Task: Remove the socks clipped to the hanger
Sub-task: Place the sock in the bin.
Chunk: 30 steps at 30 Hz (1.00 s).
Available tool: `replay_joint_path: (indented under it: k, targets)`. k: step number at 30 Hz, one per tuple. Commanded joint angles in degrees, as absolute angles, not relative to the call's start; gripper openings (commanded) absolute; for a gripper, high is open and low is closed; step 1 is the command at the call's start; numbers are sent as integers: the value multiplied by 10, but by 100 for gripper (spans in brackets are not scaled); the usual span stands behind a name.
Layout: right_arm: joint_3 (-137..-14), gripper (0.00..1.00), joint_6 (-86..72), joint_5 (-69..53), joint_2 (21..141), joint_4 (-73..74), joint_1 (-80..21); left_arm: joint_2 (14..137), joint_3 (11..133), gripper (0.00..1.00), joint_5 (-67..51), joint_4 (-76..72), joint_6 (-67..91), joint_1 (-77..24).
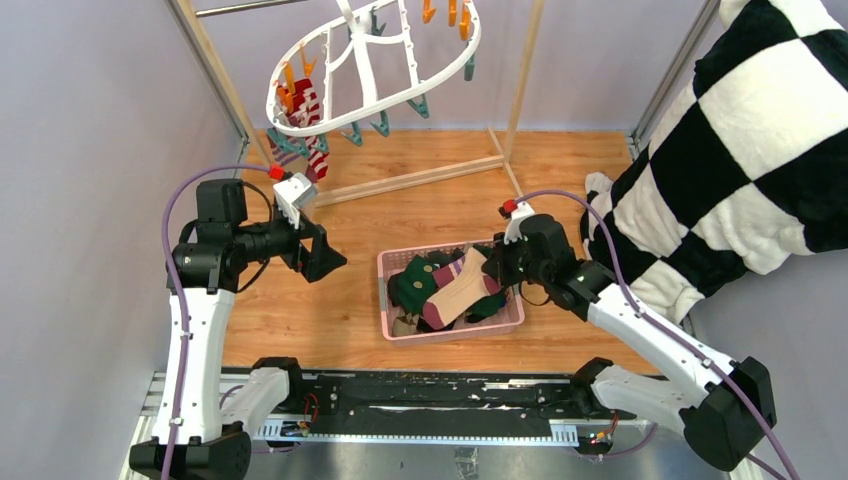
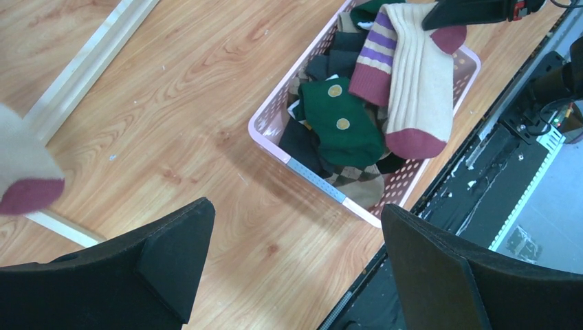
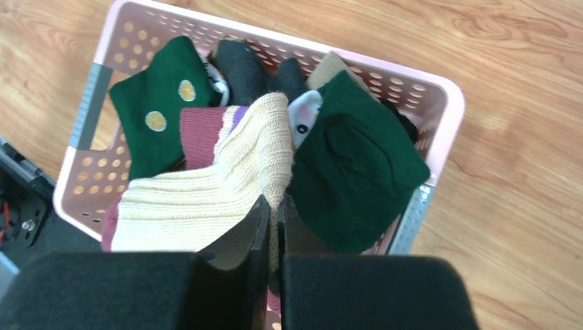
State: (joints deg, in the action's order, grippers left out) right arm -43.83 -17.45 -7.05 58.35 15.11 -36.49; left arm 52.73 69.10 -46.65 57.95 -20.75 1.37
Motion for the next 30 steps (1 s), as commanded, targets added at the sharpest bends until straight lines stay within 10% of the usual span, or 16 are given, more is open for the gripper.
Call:
replay_joint_path:
  k: [1,9,17,30]
  targets:
    - [-403,17,-193,-1,588,183,-361,525,702,100,-459,579,-204,13]
    - [-447,62,-187,26,547,193,-360,526,703,100,-439,579,-197,18]
    - [-417,37,-270,-129,571,83,-361,546,706,100,-453,579,-192,66]
    - [-321,11,-259,-18,714,-17,-351,553,704,100,-492,579,-196,141]
